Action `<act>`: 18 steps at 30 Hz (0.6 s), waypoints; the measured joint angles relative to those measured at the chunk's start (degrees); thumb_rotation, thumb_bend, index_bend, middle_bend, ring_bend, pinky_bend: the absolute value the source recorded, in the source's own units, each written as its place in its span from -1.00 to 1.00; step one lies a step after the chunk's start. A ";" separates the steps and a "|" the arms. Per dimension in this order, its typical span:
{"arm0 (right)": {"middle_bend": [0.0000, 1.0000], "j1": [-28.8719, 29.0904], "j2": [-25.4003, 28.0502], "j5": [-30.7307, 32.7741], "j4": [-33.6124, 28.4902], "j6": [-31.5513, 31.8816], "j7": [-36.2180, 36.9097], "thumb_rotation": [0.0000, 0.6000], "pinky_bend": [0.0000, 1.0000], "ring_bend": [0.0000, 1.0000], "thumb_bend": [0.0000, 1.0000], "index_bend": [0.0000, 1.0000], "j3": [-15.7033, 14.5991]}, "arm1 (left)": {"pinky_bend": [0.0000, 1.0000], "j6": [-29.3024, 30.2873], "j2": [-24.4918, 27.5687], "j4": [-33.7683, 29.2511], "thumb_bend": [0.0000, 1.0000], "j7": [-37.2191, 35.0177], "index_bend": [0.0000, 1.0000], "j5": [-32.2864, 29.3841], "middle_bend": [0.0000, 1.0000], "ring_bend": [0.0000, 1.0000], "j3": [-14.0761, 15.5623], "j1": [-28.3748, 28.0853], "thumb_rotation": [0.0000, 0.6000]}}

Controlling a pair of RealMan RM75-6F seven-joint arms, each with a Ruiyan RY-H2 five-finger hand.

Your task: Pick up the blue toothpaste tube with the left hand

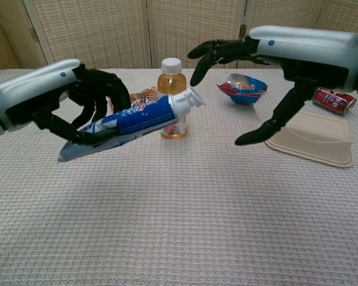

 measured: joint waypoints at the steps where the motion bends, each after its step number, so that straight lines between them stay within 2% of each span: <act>1: -0.84 0.11 -0.11 0.07 0.12 -0.14 0.14 1.00 -1.00 -0.96 -0.83 -0.41 -0.04 | 0.59 0.01 0.00 -0.03 0.71 -0.28 0.55 -0.02 0.62 0.48 -0.04 -0.03 1.00; 9: -0.84 0.37 -0.58 -0.50 0.07 1.07 2.08 1.00 -1.00 -0.94 -0.83 -0.41 0.26 | 0.59 0.70 -0.56 0.18 0.72 -3.16 0.55 -0.07 0.62 0.48 -0.30 -0.03 1.00; 11: -0.85 0.25 -0.48 -0.88 -0.25 2.56 3.22 1.00 -1.00 -0.93 -0.84 -0.50 0.76 | 0.59 1.15 -1.00 0.55 0.72 -4.41 0.55 -0.01 0.62 0.48 -0.38 0.04 1.00; 13: -0.89 0.20 -0.35 -1.03 -0.74 3.76 4.78 0.99 -1.00 -0.94 -0.84 -0.67 1.40 | 0.59 1.96 -1.67 1.28 0.72 -6.16 0.55 0.13 0.62 0.48 -0.53 0.16 1.00; 15: -0.96 0.34 -0.16 -0.92 -1.27 4.06 6.28 0.86 -1.00 -0.98 -0.84 -0.87 2.01 | 0.59 2.85 -2.50 2.23 0.72 -7.76 0.55 0.33 0.62 0.48 -0.68 0.26 1.00; 18: -1.00 1.06 0.22 -0.04 -2.16 3.47 8.52 0.39 -1.00 -1.00 -0.84 -1.00 2.93 | 0.59 4.19 -4.01 3.89 0.73 -10.13 0.55 0.84 0.63 0.48 -0.84 0.38 1.00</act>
